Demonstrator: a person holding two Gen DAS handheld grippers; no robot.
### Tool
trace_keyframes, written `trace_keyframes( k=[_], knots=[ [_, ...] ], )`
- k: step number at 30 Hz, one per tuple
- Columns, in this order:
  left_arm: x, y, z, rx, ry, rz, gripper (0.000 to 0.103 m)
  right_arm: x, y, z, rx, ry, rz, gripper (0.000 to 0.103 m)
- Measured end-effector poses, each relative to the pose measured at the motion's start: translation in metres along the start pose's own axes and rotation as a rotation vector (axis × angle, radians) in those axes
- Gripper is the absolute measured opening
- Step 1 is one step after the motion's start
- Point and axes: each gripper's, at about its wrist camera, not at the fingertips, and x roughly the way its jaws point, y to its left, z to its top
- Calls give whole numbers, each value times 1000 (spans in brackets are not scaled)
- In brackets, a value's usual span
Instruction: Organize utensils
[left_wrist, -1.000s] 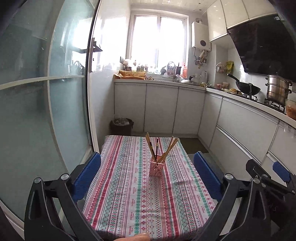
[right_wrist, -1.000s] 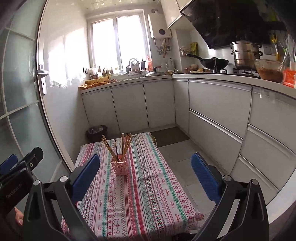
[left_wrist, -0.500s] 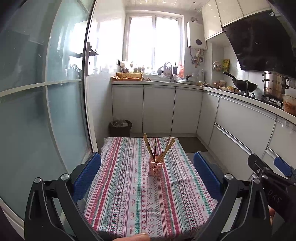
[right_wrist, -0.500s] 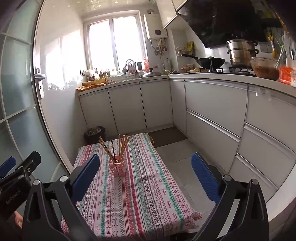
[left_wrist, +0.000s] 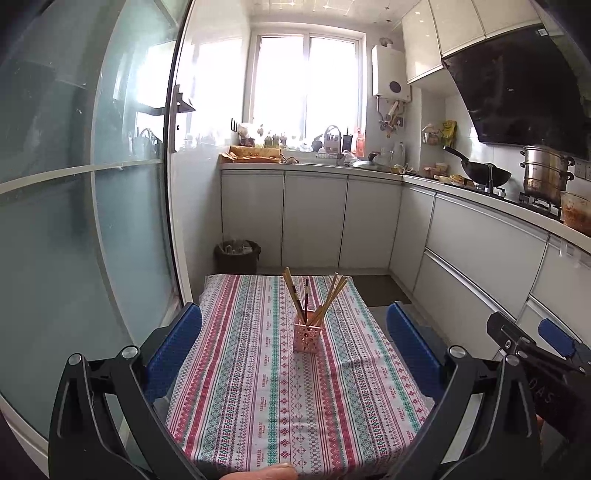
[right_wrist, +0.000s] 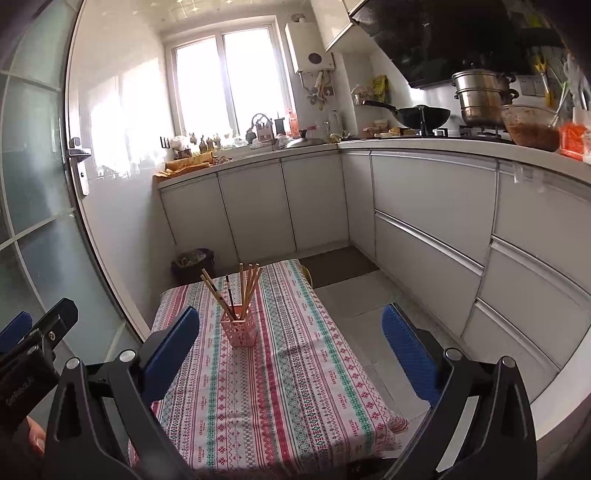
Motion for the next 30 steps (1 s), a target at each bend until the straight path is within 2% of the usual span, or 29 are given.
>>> trace_keyframes(
  k=[8,30],
  knots=[
    [2,-1,-1,3,19,23,96,-1,2,0,5,1,7,96],
    [2,-2,0,4,36,13,96,-2,4,1,-3,11,27,96]
  ],
)
